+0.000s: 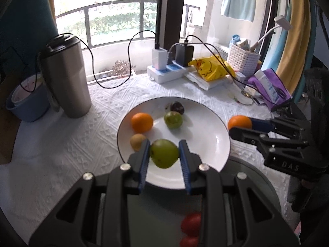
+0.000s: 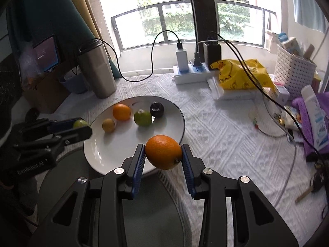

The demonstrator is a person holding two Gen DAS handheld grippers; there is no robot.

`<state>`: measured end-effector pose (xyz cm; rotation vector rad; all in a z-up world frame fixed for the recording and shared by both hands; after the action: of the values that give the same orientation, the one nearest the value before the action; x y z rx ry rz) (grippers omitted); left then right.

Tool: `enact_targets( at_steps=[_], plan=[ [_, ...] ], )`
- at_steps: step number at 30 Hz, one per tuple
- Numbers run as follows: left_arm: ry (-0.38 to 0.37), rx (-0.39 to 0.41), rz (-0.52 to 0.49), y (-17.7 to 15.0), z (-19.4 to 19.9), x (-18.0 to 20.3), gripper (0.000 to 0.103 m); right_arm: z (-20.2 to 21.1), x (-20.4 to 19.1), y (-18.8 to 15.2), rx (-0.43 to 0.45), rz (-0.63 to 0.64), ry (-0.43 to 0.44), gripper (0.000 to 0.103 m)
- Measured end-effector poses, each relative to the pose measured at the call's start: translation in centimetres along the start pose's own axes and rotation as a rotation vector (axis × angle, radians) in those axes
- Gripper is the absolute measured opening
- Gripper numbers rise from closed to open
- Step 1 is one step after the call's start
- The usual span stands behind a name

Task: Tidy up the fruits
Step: 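Carry the green fruit with left gripper while right gripper carries orange to plate, then lower and open left gripper on plate while right gripper releases the orange there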

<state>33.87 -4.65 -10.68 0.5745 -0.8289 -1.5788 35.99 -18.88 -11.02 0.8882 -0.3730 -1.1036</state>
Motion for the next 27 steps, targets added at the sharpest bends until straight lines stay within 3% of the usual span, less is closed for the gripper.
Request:
enact_targets(
  at_steps=[15, 27],
  plan=[
    [-0.018, -0.023, -0.012, 1.1, -4.6, -0.8, 0.029, -5.5, -0.1, 2.0, -0.041, 0.027, 0.010, 0.038],
    [-0.030, -0.048, 0.000, 1.1, -6.1, -0.9, 0.030, -6.9, 0.0, 1.7, -0.062, 0.028, 0.003, 0.038]
  ],
)
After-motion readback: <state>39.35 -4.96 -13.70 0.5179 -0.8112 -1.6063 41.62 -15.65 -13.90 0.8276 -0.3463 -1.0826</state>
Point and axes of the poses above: each gripper's, at about its wrist camera, not at the fingertips, and z roughly against the way its jaws point, x to its right, y to its top, the point moved 4 cm from there along -z, roughly the way its jaws point, and after that the axes turned 6 degrees about x, right-handed, at the moved point
